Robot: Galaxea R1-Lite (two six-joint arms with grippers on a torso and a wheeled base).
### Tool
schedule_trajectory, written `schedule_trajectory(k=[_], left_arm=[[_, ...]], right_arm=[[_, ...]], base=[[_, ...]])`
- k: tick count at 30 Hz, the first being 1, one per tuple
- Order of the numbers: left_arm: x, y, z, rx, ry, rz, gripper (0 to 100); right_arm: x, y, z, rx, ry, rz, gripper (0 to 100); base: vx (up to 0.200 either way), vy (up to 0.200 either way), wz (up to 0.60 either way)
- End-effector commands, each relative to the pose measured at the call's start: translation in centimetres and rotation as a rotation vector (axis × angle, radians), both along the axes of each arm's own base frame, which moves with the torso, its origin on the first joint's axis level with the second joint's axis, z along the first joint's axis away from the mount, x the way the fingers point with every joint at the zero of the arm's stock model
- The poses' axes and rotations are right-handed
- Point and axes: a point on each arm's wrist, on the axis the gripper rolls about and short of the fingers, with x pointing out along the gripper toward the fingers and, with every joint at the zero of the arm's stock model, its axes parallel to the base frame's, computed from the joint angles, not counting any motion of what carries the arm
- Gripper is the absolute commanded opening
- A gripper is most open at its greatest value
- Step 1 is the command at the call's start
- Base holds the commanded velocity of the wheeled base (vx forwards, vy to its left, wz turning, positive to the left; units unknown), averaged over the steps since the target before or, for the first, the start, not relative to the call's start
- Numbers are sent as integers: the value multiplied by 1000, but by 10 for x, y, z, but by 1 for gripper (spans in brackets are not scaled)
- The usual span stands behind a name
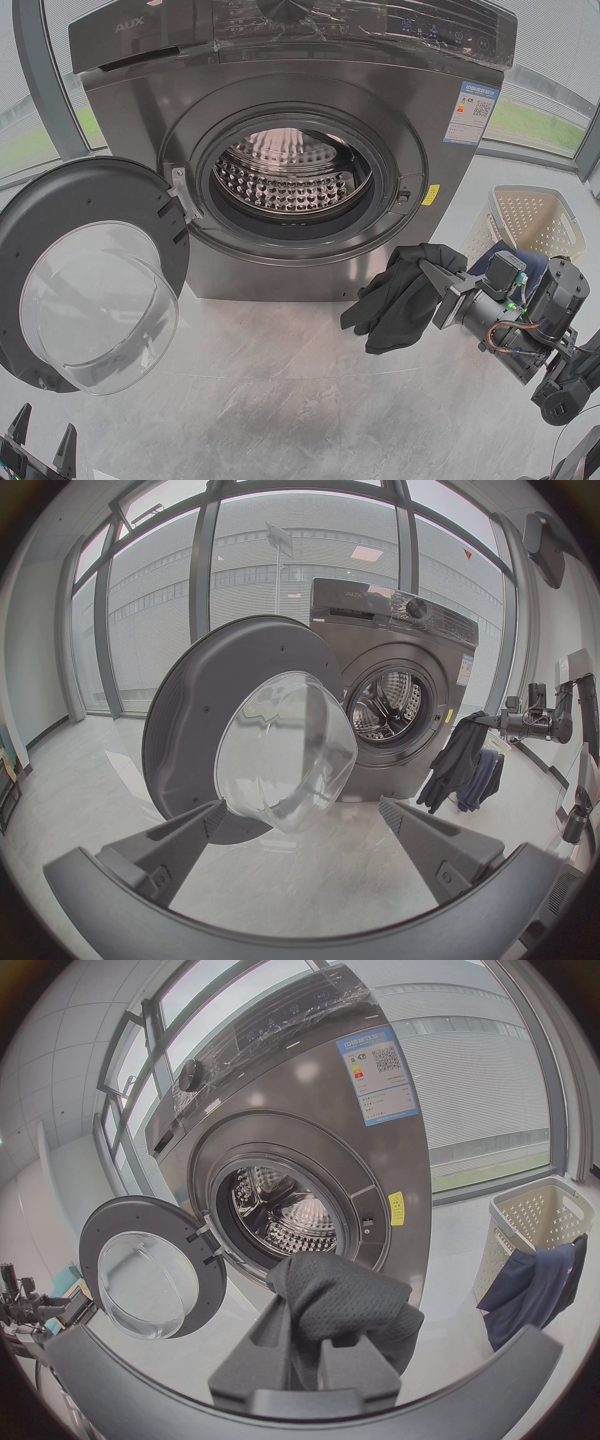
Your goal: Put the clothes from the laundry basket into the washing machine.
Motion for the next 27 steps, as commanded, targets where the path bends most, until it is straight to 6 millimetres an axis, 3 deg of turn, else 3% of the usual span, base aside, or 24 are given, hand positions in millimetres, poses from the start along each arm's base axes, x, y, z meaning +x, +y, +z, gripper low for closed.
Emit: schedule_trajectory(k=[1,13,18,27], left_arm=[[1,0,-5,0,8,0,100],[1,0,-5,0,8,0,100],[1,0,-5,19,6,10,100],[2,0,-4,48,28,9,100]], right_arm=[[0,1,-1,-2,2,2,0],[-2,4,-3,-6,10,19,0],[-2,21,0,5,-7,69,0],[19,69,7,51,-64,146,0]], base=[[0,0,0],[0,0,0],[0,0,0],[0,0,0]])
